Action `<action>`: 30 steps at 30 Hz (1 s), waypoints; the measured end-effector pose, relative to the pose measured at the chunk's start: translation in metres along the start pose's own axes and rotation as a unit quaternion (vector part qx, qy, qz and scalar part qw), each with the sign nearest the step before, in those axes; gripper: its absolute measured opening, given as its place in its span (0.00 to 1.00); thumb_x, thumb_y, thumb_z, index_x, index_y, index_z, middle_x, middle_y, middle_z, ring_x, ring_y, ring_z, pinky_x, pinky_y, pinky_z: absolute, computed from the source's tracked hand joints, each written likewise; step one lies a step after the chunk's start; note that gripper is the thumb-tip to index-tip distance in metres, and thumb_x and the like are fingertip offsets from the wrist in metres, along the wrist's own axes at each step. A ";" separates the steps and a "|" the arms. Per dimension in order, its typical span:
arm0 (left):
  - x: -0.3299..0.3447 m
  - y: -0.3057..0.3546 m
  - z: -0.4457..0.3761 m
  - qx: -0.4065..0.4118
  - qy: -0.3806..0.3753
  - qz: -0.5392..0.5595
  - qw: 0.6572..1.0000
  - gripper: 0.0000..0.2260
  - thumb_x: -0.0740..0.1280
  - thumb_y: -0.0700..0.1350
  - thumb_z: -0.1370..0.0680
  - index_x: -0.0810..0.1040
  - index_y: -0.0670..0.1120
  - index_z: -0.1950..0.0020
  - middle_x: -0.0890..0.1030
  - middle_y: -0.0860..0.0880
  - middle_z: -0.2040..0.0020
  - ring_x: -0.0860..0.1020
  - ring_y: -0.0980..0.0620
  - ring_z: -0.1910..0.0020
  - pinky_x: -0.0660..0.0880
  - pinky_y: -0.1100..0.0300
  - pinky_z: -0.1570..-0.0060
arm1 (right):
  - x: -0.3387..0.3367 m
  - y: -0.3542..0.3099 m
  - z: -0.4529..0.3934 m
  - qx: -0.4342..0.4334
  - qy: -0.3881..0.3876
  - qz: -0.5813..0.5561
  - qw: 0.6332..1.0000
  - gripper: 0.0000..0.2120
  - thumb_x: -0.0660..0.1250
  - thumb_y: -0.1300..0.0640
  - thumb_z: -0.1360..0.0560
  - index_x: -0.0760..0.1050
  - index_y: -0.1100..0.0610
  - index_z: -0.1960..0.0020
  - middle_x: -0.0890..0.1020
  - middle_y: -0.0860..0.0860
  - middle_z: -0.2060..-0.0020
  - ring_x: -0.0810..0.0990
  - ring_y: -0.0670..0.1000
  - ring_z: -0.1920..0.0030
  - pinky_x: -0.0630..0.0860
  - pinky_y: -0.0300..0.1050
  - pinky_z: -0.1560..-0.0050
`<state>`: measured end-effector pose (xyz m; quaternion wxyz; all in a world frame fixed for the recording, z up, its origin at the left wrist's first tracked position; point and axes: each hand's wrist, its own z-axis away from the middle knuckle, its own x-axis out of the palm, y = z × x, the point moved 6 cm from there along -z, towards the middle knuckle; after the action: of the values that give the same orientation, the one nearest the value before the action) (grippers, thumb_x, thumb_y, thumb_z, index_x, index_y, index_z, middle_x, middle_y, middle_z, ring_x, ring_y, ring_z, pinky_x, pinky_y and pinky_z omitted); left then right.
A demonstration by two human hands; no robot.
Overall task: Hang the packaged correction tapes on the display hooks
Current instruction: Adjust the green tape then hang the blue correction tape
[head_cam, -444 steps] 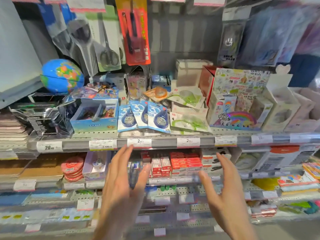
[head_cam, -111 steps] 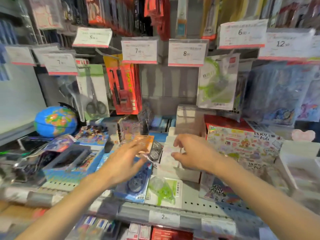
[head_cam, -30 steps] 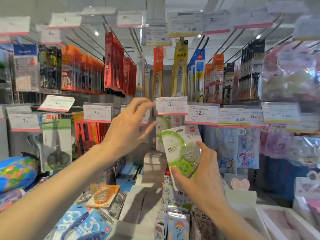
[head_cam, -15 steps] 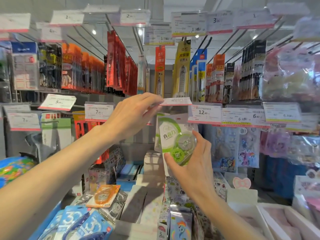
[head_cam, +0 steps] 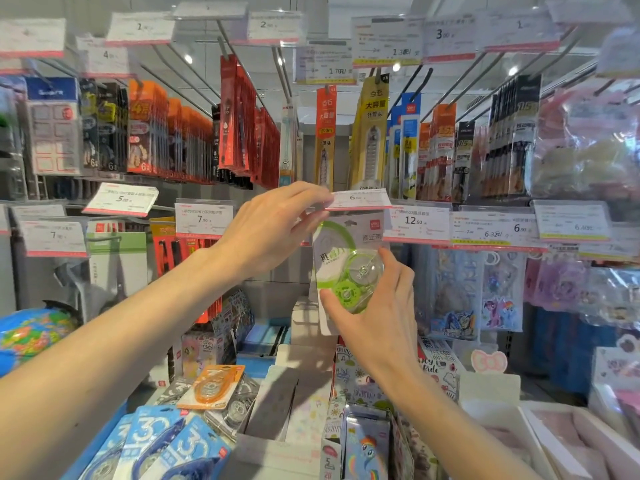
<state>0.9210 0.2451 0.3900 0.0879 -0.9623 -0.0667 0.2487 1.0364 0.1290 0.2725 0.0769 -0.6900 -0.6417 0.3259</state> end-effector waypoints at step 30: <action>0.009 -0.001 0.015 0.001 0.021 0.011 1.000 0.14 0.63 0.49 0.17 0.76 0.49 0.33 0.75 0.53 0.30 0.81 0.54 0.57 0.81 0.49 0.57 | 0.066 0.038 -0.037 0.108 -0.058 0.051 0.991 0.48 0.67 0.33 0.28 0.46 0.53 0.21 0.58 0.60 0.28 0.67 0.65 0.31 0.73 0.60 0.37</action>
<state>0.9216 0.2501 0.3728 0.0871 -0.9680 -0.0539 0.2292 1.0858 0.1960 0.2581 0.0966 -0.6894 -0.5702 0.4361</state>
